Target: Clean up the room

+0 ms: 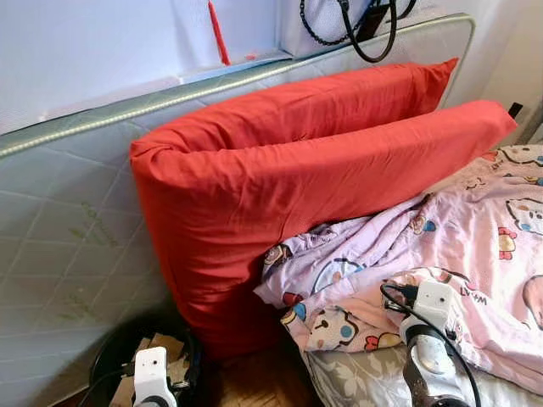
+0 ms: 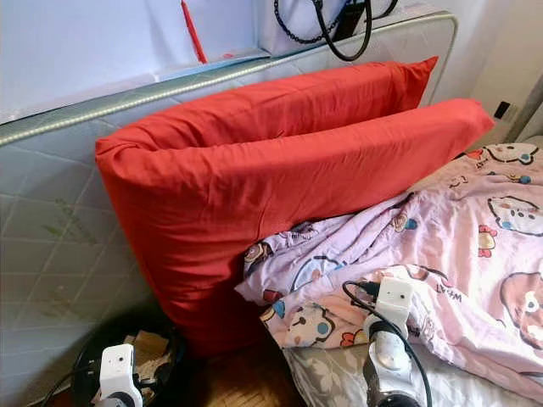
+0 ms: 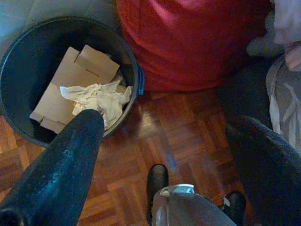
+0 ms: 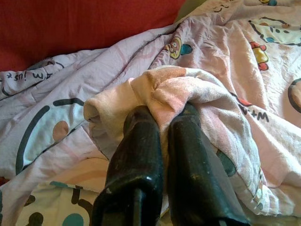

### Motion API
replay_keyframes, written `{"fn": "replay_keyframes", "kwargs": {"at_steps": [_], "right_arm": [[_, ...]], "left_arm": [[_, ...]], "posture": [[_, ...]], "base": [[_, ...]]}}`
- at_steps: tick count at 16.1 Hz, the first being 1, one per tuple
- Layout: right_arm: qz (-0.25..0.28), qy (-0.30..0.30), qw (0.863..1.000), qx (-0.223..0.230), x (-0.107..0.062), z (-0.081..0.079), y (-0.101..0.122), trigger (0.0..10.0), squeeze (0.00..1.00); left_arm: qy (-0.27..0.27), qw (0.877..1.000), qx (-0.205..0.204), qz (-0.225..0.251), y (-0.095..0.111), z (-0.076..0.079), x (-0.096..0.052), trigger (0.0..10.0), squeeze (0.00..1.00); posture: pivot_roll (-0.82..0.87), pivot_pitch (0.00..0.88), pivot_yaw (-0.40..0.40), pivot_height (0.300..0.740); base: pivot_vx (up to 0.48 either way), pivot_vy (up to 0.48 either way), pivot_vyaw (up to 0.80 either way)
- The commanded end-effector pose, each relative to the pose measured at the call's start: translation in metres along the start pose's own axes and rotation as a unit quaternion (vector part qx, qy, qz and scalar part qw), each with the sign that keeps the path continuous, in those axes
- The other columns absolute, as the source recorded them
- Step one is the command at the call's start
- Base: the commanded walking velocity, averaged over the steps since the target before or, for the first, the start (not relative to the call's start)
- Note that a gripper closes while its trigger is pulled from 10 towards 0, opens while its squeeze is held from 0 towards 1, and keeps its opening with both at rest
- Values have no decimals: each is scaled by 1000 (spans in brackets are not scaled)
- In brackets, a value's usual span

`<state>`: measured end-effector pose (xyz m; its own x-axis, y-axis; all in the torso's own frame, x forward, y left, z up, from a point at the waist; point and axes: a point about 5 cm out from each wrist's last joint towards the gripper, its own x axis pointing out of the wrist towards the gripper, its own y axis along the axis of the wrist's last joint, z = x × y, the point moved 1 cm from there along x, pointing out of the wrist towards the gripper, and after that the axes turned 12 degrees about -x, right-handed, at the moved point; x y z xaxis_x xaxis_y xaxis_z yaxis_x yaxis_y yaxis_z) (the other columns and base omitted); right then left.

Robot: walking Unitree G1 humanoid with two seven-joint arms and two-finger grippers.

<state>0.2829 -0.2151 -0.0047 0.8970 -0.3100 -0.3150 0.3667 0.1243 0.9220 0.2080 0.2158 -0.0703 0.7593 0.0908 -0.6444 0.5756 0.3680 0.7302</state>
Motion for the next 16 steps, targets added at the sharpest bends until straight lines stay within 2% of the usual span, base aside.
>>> {"fn": "replay_keyframes", "kwargs": {"at_steps": [1, 9, 16], "right_arm": [[-8, 4, 1000, -4, -1, -1, -3, 10000, 0], [-12, -6, 1000, -7, -1, 0, -4, 10000, 0], [-17, -83, 996, -19, 1, 25, -4, 10000, 0]], "left_arm": [[5, 1000, 4, -11, -6, -4, -2, 10000, 0], [5, 1000, 4, -10, -5, -4, -2, 10000, 0], [5, 1000, 6, -12, -6, -5, -3, 10000, 0]], "posture": [[36, 0, 17, 740], [39, 0, 20, 740], [40, 0, 21, 740]], "base": [[-262, 0, 0], [-269, 0, 0], [-268, 0, 0]]}}
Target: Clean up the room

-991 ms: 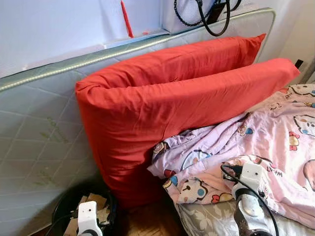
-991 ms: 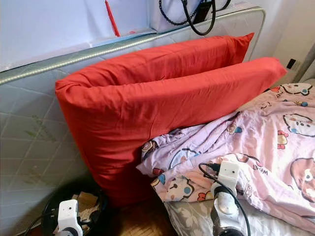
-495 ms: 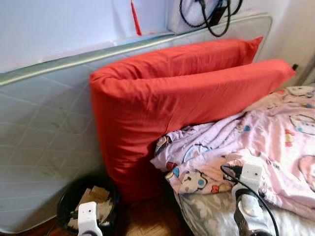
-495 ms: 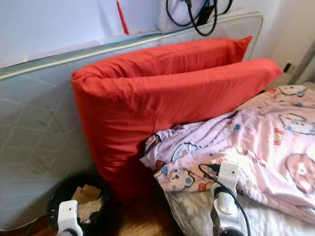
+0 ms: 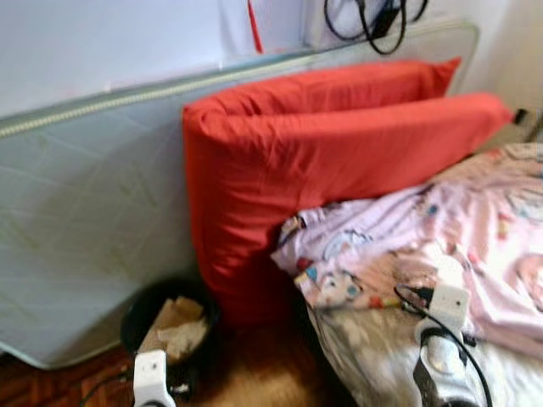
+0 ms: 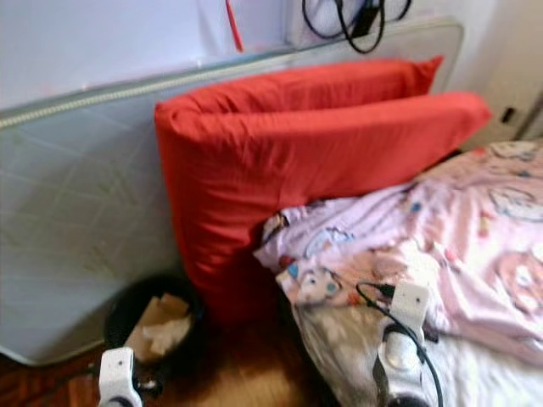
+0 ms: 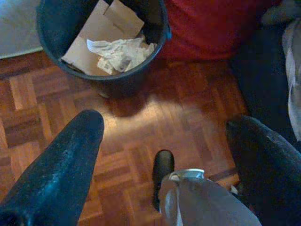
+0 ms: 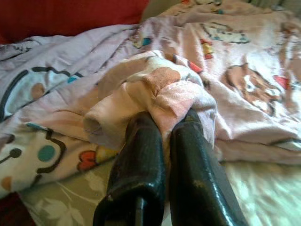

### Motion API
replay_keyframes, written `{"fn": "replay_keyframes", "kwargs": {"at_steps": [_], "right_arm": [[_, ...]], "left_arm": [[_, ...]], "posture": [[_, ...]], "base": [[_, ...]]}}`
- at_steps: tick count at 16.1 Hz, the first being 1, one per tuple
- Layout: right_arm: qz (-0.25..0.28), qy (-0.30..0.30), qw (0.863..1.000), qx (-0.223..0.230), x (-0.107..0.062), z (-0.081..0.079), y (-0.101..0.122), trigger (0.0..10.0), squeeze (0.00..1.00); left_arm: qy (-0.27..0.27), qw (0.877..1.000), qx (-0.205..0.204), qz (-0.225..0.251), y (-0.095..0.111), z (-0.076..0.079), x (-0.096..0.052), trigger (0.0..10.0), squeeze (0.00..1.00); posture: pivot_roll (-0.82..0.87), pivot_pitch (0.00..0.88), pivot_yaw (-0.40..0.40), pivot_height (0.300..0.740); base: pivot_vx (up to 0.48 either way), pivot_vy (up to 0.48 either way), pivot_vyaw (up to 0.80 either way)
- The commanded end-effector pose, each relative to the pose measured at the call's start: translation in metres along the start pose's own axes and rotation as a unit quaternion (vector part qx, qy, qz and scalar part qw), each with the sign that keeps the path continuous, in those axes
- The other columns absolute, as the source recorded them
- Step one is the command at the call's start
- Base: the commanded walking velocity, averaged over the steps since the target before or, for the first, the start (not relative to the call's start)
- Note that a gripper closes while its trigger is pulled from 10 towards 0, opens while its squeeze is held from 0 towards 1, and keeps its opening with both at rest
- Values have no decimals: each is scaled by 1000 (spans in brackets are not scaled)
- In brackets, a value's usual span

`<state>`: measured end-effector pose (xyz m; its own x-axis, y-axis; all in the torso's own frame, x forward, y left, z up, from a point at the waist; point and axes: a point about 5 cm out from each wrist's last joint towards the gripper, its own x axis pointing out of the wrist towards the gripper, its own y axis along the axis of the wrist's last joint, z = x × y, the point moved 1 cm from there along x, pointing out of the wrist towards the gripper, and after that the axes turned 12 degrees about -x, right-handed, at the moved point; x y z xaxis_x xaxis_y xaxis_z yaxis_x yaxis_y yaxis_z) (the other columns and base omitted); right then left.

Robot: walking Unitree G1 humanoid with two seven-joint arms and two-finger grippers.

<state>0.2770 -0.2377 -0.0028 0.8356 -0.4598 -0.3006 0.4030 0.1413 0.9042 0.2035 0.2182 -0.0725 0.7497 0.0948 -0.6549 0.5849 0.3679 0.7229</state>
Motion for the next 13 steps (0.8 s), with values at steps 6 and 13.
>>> {"fn": "replay_keyframes", "kwargs": {"at_steps": [6, 13], "right_arm": [[-1, -27, 1000, -8, 1, 8, -1, 10000, 0], [20, -22, 1000, -10, 1, 6, 5, 10000, 0]], "left_arm": [[-2, 1000, 6, -4, -2, 0, -1, 10000, 0], [-4, 1000, 7, -2, -1, 1, 0, 10000, 0]], "posture": [[40, 0, 22, 740], [37, 0, 20, 740]], "base": [[-267, 0, 0], [-269, 0, 0]]}}
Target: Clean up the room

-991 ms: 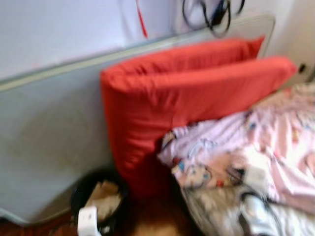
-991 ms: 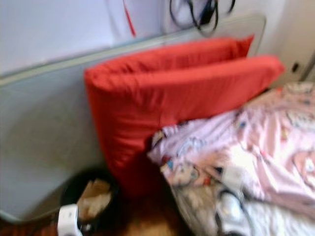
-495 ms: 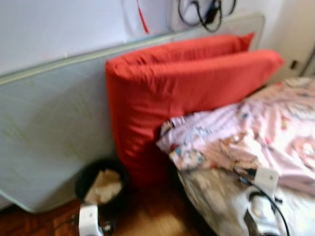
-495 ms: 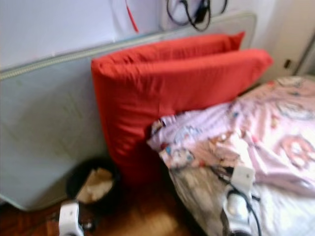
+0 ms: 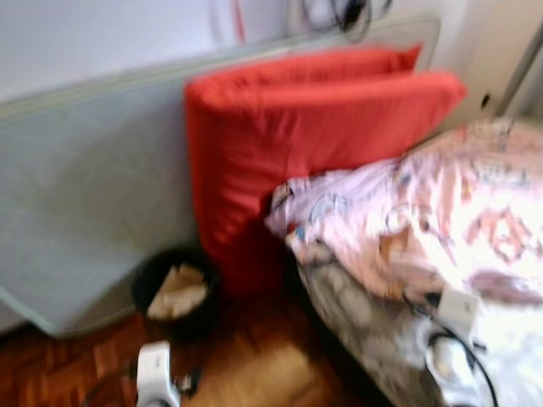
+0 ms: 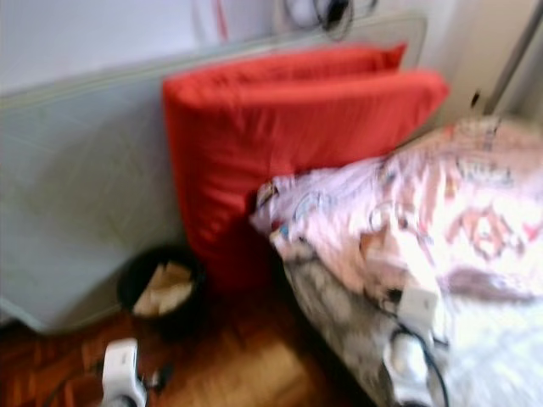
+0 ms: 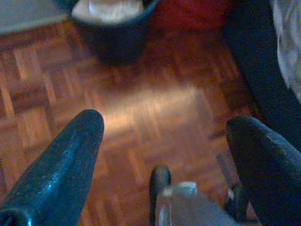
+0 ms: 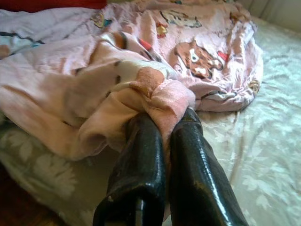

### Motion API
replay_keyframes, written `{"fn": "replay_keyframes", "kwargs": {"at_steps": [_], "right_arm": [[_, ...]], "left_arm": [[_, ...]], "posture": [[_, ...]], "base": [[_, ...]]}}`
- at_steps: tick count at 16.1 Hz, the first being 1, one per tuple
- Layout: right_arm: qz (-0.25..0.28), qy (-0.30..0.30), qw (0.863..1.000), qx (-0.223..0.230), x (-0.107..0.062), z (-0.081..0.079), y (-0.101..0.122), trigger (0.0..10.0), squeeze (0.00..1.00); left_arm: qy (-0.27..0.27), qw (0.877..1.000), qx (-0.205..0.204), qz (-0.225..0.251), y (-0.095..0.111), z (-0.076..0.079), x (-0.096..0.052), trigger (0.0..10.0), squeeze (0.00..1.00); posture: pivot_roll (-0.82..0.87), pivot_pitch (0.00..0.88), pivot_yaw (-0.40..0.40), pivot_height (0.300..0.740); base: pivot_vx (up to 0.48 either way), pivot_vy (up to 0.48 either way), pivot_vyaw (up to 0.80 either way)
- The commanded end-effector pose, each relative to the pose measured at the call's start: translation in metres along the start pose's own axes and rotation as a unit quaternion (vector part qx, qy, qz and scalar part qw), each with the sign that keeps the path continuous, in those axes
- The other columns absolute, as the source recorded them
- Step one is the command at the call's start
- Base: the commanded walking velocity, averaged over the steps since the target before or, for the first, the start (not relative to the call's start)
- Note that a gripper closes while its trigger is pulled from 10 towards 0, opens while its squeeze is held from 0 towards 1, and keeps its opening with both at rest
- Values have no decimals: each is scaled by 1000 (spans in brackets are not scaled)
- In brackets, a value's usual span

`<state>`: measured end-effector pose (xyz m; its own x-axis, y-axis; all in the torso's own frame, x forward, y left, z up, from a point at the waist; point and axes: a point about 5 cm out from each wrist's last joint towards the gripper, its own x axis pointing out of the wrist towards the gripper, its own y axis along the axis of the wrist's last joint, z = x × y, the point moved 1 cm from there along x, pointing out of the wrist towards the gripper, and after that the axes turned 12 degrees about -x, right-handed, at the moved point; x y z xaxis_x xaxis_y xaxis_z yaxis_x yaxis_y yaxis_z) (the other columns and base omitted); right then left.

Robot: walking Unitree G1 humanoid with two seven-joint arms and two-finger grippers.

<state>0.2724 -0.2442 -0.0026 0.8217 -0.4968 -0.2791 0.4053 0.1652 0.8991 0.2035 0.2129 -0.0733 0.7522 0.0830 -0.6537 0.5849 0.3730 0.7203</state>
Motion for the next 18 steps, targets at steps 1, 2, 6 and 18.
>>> {"fn": "replay_keyframes", "kwargs": {"at_steps": [1, 2, 6, 18], "right_arm": [[16, 1, 1000, 0, 2, -2, 7, 10000, 0], [16, 1, 1000, 0, 2, -1, 7, 10000, 0], [40, 17, 999, -2, -1, -7, 12, 10000, 0], [67, 10, 996, -60, -1, -4, 16, 10000, 0]], "left_arm": [[2, 1000, 9, -1, 1, -4, 0, 10000, 0], [2, 1000, 9, -1, 1, -3, 0, 10000, 0], [1, 1000, 9, -2, 0, -3, 0, 10000, 0], [-8, 1000, 15, -6, -2, 2, 0, 10000, 0]], "posture": [[37, 0, 20, 740], [36, 0, 19, 740], [35, 0, 19, 740], [31, 0, 14, 740]], "base": [[-266, 0, 0], [-270, 0, 0], [-268, 0, 0], [-22, 0, 0]]}}
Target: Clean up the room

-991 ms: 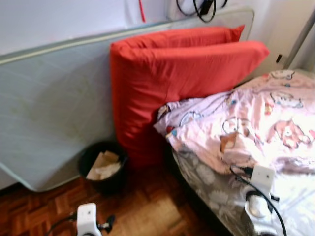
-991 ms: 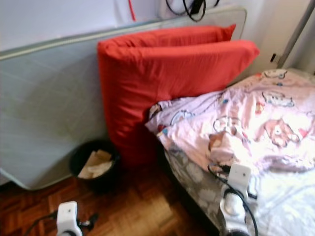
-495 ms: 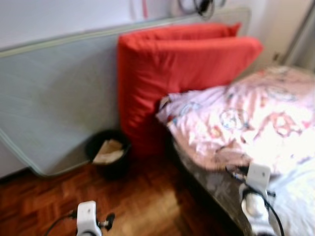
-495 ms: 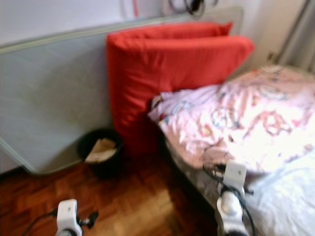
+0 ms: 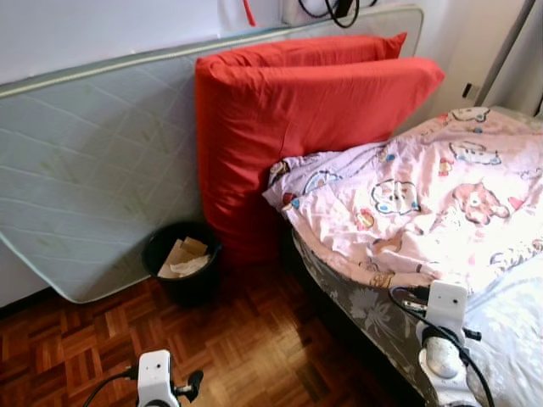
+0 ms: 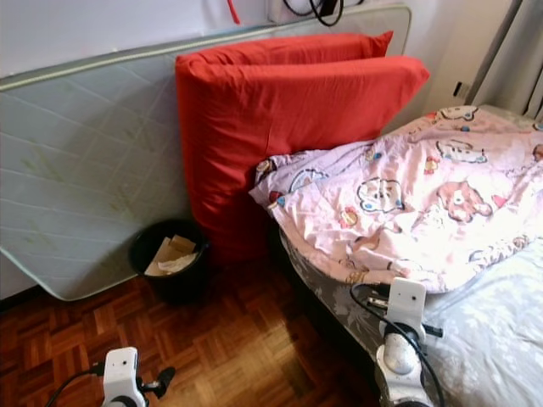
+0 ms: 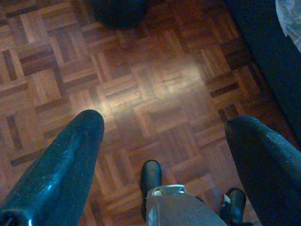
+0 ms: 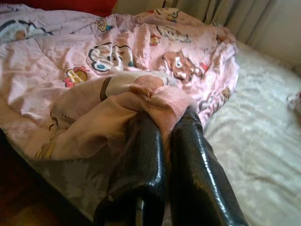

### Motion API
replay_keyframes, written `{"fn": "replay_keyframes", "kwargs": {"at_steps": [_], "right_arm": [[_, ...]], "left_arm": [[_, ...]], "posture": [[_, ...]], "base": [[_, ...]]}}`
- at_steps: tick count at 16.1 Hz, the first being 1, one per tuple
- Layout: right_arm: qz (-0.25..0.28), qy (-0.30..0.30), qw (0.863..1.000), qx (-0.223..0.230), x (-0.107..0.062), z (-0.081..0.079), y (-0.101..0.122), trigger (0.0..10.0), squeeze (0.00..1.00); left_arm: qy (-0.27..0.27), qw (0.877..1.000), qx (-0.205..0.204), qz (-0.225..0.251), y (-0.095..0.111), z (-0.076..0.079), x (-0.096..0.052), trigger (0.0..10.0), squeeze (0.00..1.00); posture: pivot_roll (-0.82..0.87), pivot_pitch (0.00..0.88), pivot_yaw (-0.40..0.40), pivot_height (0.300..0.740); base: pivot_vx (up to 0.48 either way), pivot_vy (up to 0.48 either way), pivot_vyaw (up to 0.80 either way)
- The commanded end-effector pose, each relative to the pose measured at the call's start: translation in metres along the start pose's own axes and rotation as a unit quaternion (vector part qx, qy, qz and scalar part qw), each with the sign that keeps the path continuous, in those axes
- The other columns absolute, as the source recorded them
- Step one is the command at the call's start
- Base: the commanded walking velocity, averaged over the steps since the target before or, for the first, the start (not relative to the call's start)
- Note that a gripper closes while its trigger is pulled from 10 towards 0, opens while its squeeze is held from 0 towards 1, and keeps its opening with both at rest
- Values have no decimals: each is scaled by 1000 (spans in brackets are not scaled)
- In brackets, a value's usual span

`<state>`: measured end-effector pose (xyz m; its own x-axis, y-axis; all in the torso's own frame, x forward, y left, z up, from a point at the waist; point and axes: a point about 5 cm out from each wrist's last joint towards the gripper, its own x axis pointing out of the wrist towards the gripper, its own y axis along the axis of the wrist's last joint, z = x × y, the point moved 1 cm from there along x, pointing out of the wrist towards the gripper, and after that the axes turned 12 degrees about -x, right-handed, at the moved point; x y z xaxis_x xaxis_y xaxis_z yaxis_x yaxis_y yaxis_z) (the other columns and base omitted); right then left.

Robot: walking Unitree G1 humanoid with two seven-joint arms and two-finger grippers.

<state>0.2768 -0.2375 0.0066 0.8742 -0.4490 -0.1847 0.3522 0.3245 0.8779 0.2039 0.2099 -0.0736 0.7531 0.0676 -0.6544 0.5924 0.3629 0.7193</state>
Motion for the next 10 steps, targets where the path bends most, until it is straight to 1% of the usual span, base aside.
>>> {"fn": "replay_keyframes", "kwargs": {"at_steps": [1, 2, 4, 6, 7, 8, 9, 10], "right_arm": [[21, -4, 1000, -16, 2, 2, 7, 10000, 0], [42, -13, 998, -34, 1, 3, 11, 10000, 0], [67, -36, 996, -53, 1, 6, 17, 10000, 0], [79, -32, 994, -62, 1, 6, 20, 10000, 0], [84, -23, 993, -74, 1, 3, 21, 10000, 0], [72, -6, 994, -80, -2, -3, 15, 10000, 0], [56, -1, 995, -77, -3, -4, 10, 10000, 0], [-2, 3, 998, -68, -6, -5, -7, 10000, 0]], "left_arm": [[0, 1000, 9, -3, -1, -1, -1, 10000, 0], [0, 1000, 9, -4, -1, -1, -1, 10000, 0], [0, 1000, 10, -5, -2, -2, -1, 10000, 0], [0, 1000, 11, -6, -3, -2, -1, 10000, 0], [0, 1000, 11, -7, -3, -2, -1, 10000, 0], [0, 1000, 11, -7, -3, -2, -1, 10000, 0], [0, 1000, 11, -7, -3, -2, -1, 10000, 0], [0, 1000, 10, -8, -3, -2, -1, 10000, 0]], "posture": [[32, 0, 13, 740], [32, 0, 14, 740], [32, 0, 14, 740], [31, 0, 15, 740], [30, 0, 15, 740], [30, 0, 13, 740], [31, 0, 13, 740], [31, 0, 13, 740]], "base": [[0, 0, 0], [0, 0, 0], [0, 0, 0], [0, 0, 0], [0, 0, 0], [0, 0, 0], [0, 0, 0], [0, 0, 0]]}}
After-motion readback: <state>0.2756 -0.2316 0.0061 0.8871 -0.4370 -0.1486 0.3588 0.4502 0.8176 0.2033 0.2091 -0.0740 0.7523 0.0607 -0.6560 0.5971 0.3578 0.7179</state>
